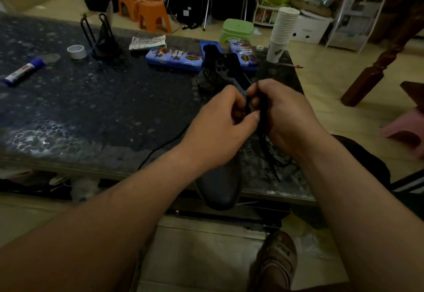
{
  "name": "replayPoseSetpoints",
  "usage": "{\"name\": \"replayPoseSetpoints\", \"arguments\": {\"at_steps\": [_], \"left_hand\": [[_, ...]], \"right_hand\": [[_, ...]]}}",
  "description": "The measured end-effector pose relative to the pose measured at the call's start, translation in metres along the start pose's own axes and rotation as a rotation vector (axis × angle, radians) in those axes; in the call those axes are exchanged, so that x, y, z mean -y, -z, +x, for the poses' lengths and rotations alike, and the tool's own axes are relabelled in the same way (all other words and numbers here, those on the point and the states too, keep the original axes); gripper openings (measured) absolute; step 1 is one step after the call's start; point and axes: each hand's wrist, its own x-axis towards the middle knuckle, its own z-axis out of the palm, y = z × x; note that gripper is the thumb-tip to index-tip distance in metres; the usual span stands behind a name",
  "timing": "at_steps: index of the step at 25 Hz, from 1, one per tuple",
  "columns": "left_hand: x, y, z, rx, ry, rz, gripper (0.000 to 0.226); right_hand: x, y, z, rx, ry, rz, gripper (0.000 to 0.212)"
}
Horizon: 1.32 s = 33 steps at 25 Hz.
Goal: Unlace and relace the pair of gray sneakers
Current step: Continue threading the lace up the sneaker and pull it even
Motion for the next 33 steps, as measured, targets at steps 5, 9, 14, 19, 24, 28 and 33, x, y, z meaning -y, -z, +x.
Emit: {"name": "replayPoseSetpoints", "arguments": {"at_steps": [5,9,14,19,24,28,33], "left_hand": [[0.037,0.021,0.006,-0.253,0.198,0.068,0.009],[0.053,0.028,0.010,-0.252,0.265,0.082,0.019],[0.054,0.015,0.022,-0.067,0.368,0.187,0.033],[0.071,0.019,0.026,-0.095,0.421,-0.045,0.012],[0.078,0.029,0.025,0.003,0.632,-0.510,0.017],[0.077,0.035,0.025,0.037,0.682,-0.576,0.009],[0.073,0.037,0.024,0.030,0.687,-0.580,0.008]], "right_hand": [[0.004,0.015,-0.005,-0.228,0.251,-0.402,0.021],[0.011,0.020,-0.002,-0.262,0.309,-0.203,0.010],[-0.014,-0.014,0.008,-0.020,0.194,-0.533,0.009],[-0.017,-0.021,0.016,-0.006,0.188,-0.598,0.006],[-0.021,-0.030,0.022,0.055,0.172,-0.734,0.013],[-0.026,-0.040,0.022,-0.001,0.346,-0.972,0.011],[-0.033,-0.043,0.029,-0.087,0.387,-1.128,0.015]]}}
